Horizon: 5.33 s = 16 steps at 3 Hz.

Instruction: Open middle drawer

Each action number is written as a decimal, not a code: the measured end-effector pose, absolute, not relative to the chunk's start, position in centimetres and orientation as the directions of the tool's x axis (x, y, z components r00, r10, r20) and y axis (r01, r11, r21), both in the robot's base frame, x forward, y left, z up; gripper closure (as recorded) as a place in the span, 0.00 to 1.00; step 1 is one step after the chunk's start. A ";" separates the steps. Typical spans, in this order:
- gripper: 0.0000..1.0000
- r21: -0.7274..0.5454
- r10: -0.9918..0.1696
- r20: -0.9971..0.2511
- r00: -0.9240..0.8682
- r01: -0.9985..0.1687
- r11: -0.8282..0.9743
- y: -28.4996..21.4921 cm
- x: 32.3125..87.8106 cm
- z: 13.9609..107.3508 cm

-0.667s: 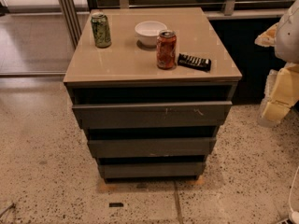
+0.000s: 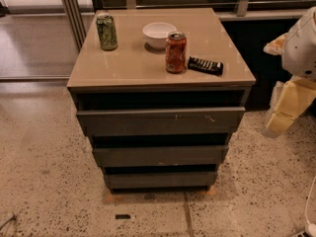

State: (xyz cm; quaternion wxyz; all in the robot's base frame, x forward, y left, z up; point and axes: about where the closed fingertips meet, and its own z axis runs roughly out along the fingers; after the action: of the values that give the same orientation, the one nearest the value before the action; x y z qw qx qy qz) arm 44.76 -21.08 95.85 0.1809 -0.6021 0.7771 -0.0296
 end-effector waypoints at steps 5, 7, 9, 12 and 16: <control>0.00 -0.171 -0.891 -0.440 -0.113 -0.963 0.207 -14.2 51.0 74.6; 0.00 -0.205 -0.924 -0.377 -0.068 -0.966 0.155 -13.3 53.1 65.3; 0.00 -0.153 -0.921 -0.377 -0.092 -0.975 0.160 -12.1 54.3 57.3; 0.00 -0.140 -0.942 -0.326 -0.083 -0.981 0.135 -12.6 55.1 50.4; 0.00 -0.233 -0.944 -0.328 -0.015 -0.968 0.096 -14.1 58.7 46.2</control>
Offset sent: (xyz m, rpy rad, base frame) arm 0.0643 0.0728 -0.1906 0.3256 0.0294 0.1051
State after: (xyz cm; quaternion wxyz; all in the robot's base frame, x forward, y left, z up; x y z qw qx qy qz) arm 58.67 -14.14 46.24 0.2038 -0.6717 0.7117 0.0284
